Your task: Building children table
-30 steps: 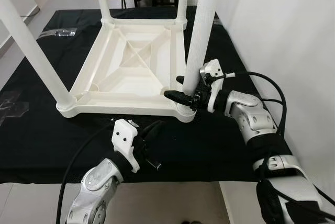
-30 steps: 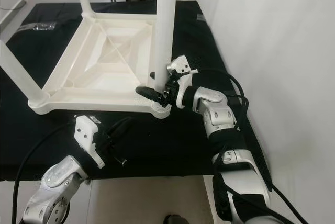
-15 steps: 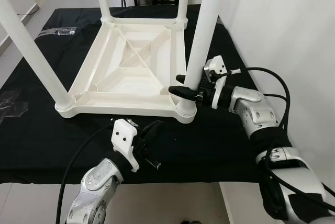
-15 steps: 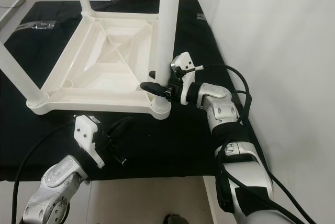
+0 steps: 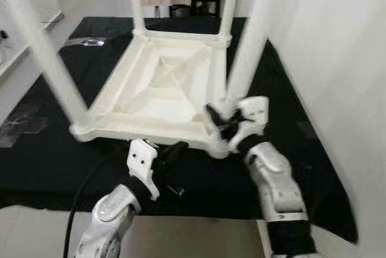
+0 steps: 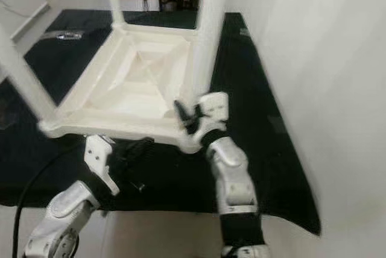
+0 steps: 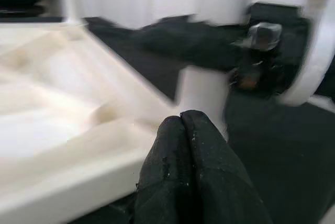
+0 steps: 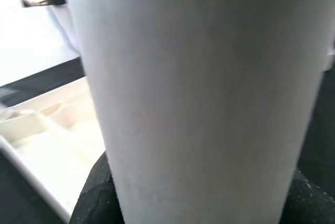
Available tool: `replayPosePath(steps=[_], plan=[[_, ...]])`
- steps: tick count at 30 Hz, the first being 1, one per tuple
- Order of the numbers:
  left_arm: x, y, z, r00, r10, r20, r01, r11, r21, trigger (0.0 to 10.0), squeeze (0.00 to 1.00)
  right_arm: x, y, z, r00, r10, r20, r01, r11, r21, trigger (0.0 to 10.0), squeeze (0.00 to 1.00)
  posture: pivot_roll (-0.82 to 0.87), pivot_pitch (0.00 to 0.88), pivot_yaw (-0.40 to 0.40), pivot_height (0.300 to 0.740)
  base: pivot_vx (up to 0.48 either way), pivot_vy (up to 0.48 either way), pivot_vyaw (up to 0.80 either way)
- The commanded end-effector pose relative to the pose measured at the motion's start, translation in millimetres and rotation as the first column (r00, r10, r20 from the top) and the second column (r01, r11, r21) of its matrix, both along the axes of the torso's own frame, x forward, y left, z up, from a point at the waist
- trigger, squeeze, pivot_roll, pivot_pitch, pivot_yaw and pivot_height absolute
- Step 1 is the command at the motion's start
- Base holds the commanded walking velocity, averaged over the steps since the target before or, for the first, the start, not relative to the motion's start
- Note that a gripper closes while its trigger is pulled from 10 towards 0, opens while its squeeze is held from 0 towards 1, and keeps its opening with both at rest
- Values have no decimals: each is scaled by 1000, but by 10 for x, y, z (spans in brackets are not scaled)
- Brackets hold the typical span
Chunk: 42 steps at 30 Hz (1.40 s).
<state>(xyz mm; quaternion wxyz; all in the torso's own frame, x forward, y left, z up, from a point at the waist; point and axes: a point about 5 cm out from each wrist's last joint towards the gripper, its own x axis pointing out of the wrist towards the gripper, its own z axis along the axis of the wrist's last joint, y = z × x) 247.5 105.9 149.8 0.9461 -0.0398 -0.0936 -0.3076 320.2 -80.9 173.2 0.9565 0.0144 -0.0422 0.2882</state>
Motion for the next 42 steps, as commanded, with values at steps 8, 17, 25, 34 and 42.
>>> replayPosePath(steps=[8,17,25,34,42], plan=[[-11,-5,-45,1000,12,-24,-12,1000,0,10000,0,115,-32,61,985,164,-52,-164,986,17,10000,1000,24,148,-31,740,0,0,0],[0,-21,-54,1000,5,-29,-5,1000,-5,10000,0,272,-283,313,927,375,2,-371,918,-141,10000,0,28,142,-35,740,0,0,0],[0,-38,-59,1000,7,-29,-7,1000,-6,10000,0,429,-405,376,867,498,-37,-499,860,-107,10000,0,41,139,-39,740,0,0,0],[-11,-41,-63,999,5,-32,-6,1000,-4,10000,0,499,-476,368,862,503,-62,-507,856,-105,0,0,41,142,-38,740,0,0,0],[-25,-41,-77,999,2,-37,-2,1000,-3,10000,0,509,-581,244,904,423,-64,-428,895,-127,0,0,33,133,-44,740,0,0,0]])
